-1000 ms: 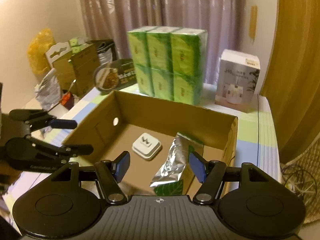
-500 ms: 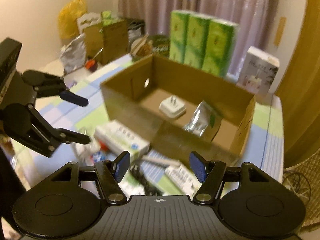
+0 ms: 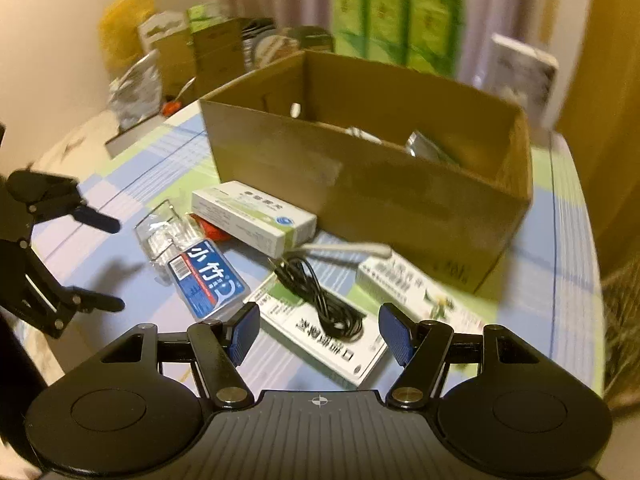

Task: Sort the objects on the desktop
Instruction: 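Withdraw both tools from the box back over the table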

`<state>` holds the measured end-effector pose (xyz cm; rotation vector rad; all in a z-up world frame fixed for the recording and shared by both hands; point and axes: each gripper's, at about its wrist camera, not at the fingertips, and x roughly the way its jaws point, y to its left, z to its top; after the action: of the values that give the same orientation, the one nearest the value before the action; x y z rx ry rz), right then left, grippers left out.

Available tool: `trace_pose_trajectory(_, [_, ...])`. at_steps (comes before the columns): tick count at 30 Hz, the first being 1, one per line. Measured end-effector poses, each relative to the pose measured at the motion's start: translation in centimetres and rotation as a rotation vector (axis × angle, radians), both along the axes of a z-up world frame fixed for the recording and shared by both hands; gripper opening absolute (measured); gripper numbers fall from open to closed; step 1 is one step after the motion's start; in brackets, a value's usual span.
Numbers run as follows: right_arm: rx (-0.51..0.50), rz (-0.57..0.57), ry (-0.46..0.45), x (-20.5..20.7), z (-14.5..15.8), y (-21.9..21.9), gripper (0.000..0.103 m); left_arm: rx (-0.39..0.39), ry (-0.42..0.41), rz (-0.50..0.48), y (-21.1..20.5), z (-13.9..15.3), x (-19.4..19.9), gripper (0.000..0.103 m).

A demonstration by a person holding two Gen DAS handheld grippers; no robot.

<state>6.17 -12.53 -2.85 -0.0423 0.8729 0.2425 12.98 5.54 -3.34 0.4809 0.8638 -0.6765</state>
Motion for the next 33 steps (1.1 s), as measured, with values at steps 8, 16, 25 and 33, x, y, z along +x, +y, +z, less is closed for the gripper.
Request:
trace_pose_trajectory(8, [0.14, -0.137, 0.047, -1.1, -2.2, 0.6, 0.074, -0.02, -0.04, 0.189, 1.7, -0.6, 2.6, 0.083])
trace_pose_trajectory(16, [0.189, -0.157, 0.07, -1.4, -3.9, 2.9, 0.077, 0.009, -0.022, 0.173, 0.4, -1.9, 3.7, 0.084])
trace_pose_trajectory(25, [0.224, -0.263, 0.094, -1.1, -4.5, 4.0, 0.077, -0.061, 0.015, 0.203, 0.7, -1.8, 5.3, 0.075])
trace_pose_trajectory(33, [0.302, -0.449, 0.136, 0.0, -4.4, 5.9, 0.085, -0.047, 0.037, 0.191, 2.3, -1.0, 5.5, 0.051])
